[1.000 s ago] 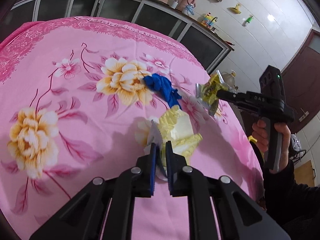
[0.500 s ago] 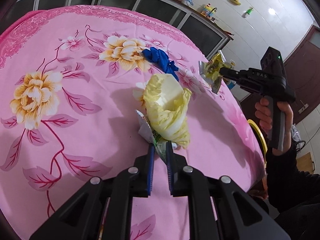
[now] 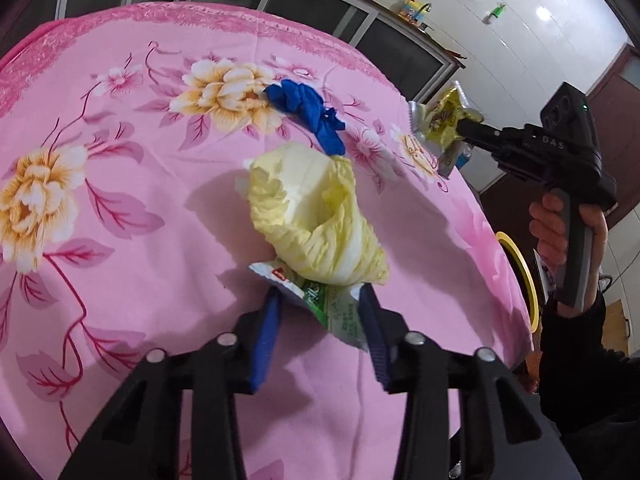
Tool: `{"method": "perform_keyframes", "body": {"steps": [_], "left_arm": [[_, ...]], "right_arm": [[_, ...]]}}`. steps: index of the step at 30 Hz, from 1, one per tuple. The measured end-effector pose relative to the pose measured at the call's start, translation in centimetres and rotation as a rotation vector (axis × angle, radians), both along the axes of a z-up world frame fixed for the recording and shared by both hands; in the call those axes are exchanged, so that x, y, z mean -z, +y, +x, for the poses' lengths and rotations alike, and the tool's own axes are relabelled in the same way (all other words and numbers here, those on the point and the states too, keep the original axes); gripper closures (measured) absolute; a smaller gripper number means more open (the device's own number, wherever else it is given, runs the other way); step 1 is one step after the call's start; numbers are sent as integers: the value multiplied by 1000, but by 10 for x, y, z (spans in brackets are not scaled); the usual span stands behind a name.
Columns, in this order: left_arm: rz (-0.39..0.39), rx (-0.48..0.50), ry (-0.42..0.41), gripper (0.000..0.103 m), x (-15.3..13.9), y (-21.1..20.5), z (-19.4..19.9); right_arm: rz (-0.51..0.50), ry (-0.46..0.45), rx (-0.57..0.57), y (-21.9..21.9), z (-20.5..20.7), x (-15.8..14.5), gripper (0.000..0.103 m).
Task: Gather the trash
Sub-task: 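Lift the green pouch with the left gripper while the right lifts the foil wrapper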
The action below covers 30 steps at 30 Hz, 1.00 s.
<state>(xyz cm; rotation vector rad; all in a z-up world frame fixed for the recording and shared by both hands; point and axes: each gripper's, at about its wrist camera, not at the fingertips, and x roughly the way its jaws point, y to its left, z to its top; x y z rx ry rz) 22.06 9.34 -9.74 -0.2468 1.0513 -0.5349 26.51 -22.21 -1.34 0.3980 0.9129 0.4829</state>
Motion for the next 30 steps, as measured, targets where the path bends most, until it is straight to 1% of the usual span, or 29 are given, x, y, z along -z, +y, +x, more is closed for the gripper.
{"method": "perform_keyframes", "body": {"steps": [1,3,5,7,10,14,17,19,24,30], "left_arm": [[5,1,1,85,-1,2,-1],[16,-7,-14,89,-7,6,-6],[41,-9,-35,98,-14,9,-11],[56,-14,-52,99,-24,14,-17],[98,-31,-107,100,-46,19,-27],[131,-60,-177,100,-75,24,-37],[123,-84,-229,100,-100,30,-43],[126,-97,-255,100,-111,31,-46],[121,-104,-281,100,-125,26,-51],[106,-63,-304,100,-136,2,-56]], "right_arm": [[3,-3,0,-1,-2,-1,94],[4,-9,2,-4,-5,-4,94],[8,-13,5,-6,-8,-5,94],[11,-18,8,-8,-12,-7,94],[19,-27,12,-11,-17,-12,94],[26,-49,18,-17,-26,-20,94],[33,-66,23,-23,-34,-26,94],[37,-76,27,-28,-40,-30,94],[43,-104,42,-42,-59,-40,94],[53,-130,77,-70,-84,-48,94]]}}
